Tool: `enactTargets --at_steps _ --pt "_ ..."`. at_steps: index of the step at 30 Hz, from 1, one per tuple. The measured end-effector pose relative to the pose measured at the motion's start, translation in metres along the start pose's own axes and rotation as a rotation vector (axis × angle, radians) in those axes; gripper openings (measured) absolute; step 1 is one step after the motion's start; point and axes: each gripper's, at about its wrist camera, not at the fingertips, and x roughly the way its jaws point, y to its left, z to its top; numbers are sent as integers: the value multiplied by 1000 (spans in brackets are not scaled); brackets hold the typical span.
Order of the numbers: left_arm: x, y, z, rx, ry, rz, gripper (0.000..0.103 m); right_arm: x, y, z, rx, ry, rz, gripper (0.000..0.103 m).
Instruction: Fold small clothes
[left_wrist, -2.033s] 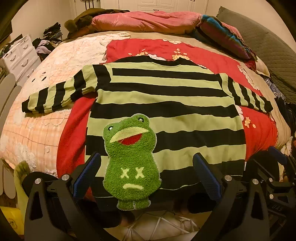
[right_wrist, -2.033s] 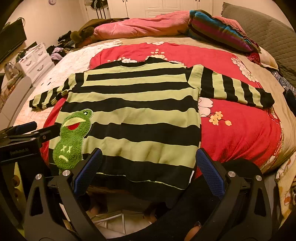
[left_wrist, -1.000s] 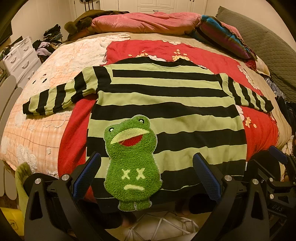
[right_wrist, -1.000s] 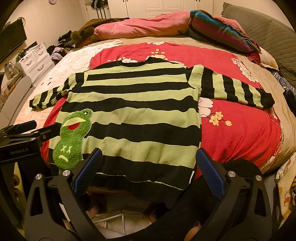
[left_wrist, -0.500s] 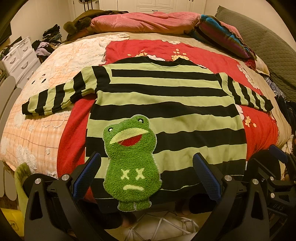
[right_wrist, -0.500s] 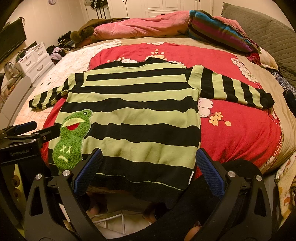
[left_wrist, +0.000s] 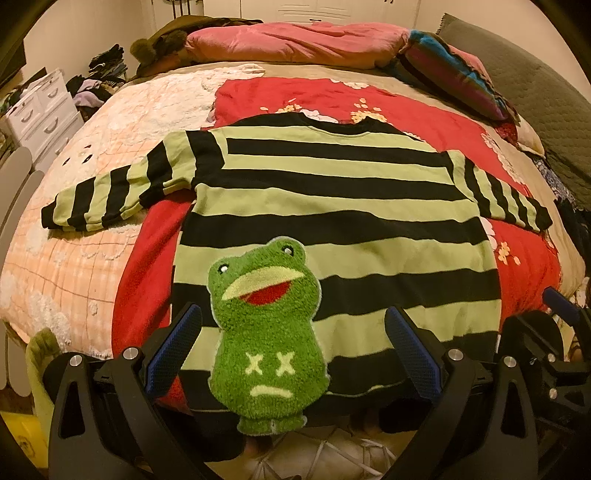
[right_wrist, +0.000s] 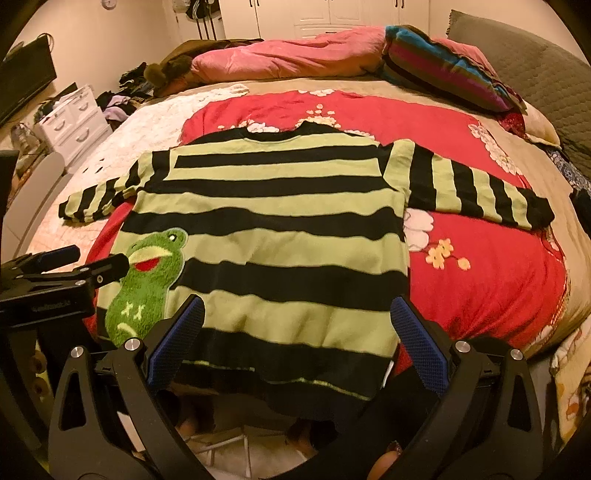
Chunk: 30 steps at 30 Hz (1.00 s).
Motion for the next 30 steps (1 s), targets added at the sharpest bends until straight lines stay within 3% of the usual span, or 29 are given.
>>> enactTargets --at_steps 14,30 --pt "23 21 38 -69 -16 67 99 30 -7 51 1 -36 -14 95" --pt "54 16 97 -124 -40 95 99 64 -25 124 82 -117 -20 95"
